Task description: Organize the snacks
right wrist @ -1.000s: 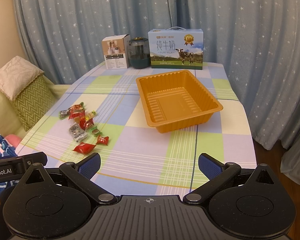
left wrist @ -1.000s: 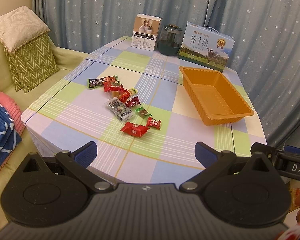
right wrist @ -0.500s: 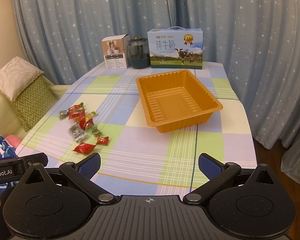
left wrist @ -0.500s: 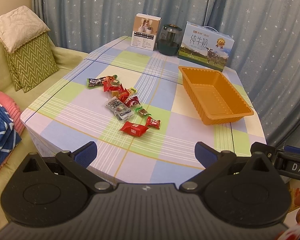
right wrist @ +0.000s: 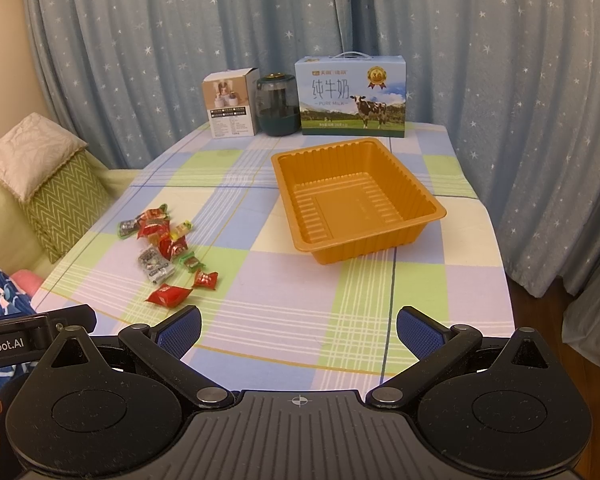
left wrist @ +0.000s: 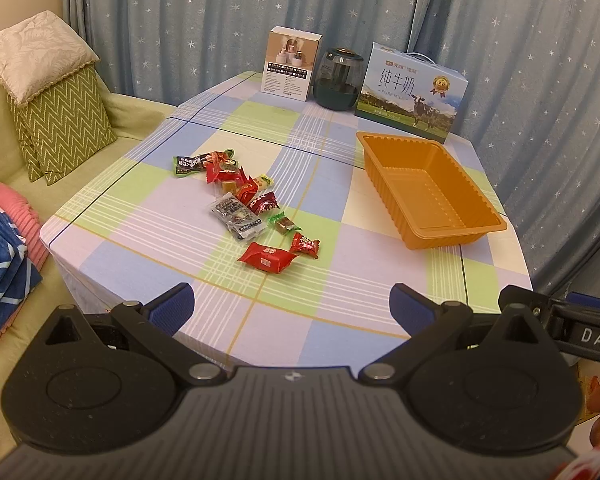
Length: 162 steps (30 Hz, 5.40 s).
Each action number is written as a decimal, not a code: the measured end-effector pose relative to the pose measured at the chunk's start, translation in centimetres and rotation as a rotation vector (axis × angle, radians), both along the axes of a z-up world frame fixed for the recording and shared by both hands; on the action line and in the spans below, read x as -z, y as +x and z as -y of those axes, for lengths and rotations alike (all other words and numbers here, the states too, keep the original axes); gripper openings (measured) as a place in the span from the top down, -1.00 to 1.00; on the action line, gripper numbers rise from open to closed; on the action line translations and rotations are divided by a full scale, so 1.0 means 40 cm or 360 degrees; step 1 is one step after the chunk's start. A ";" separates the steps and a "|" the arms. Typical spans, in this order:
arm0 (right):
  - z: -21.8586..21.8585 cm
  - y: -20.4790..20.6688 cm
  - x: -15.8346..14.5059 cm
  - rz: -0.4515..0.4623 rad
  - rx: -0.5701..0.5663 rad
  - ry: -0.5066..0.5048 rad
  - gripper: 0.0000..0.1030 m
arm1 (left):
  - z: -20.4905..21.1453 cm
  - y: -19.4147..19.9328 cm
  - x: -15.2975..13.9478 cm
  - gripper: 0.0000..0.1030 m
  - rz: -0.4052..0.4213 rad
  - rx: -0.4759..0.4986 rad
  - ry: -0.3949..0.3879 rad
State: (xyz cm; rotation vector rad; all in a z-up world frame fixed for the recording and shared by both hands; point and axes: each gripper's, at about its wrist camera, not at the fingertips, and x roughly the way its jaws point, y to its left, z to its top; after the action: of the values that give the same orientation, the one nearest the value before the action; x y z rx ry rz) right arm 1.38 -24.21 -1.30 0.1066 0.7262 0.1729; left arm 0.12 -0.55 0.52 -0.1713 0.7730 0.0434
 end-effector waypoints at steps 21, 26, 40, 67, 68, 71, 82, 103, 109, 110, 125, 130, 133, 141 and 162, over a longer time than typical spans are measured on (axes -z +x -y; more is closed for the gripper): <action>-0.006 0.025 0.020 -0.0009 -0.0001 0.0034 -1.00 | -0.015 0.021 0.006 -1.00 0.0011 0.0006 -0.0007; -0.016 0.045 0.032 0.0003 -0.0024 0.0059 -1.00 | -0.054 0.050 0.008 -1.00 0.0029 -0.0014 -0.0019; -0.097 0.175 0.121 0.0038 -0.0263 -0.0013 -0.99 | -0.181 0.186 0.113 -1.00 -0.0034 0.0111 0.0136; -0.176 0.460 0.318 -0.0246 -0.0753 0.0057 -0.61 | -0.139 0.398 0.355 -0.48 -0.0049 0.0892 0.0350; -0.181 0.464 0.322 -0.0245 -0.0764 0.0031 -0.61 | -0.134 0.400 0.360 -0.38 -0.0050 0.0927 0.0372; -0.191 0.469 0.333 -0.0245 -0.0795 0.0000 -0.61 | -0.115 0.402 0.372 -0.26 -0.0059 0.1029 0.0431; -0.211 0.478 0.354 -0.0225 -0.0863 0.0041 -0.52 | -0.099 0.431 0.388 0.44 -0.0129 0.1113 0.0382; -0.328 0.514 0.401 0.0000 -0.1161 -0.0213 0.42 | -0.142 0.376 0.370 0.32 -0.0106 0.0896 0.0310; -0.314 0.497 0.402 0.0011 -0.1118 -0.0231 0.56 | -0.134 0.386 0.380 0.32 -0.0120 0.0913 0.0300; -0.308 0.495 0.401 0.0006 -0.1098 -0.0221 0.56 | -0.133 0.388 0.383 0.32 -0.0131 0.0912 0.0304; -0.194 0.435 0.284 0.0049 -0.0842 0.0013 0.56 | -0.109 0.374 0.283 0.55 -0.0088 0.0816 0.0268; -0.117 0.419 0.202 0.0144 -0.0704 0.0043 0.56 | -0.041 0.397 0.205 0.55 -0.0013 0.0819 0.0218; -0.052 0.440 0.170 0.0165 -0.0581 0.0024 0.56 | 0.021 0.432 0.168 0.55 0.0031 0.0819 0.0167; 0.144 0.528 0.159 0.0121 -0.0241 0.0008 0.56 | 0.211 0.544 0.125 0.55 0.0108 0.0866 0.0016; 0.248 0.600 0.203 0.0021 -0.0068 0.0062 0.56 | 0.325 0.625 0.204 0.35 0.0078 0.0860 0.0022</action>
State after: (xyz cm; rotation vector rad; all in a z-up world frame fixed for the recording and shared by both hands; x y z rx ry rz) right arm 25.37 -34.14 -9.43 0.1271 0.7126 0.2285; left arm 25.11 -13.57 -7.64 0.0533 0.7494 -0.4654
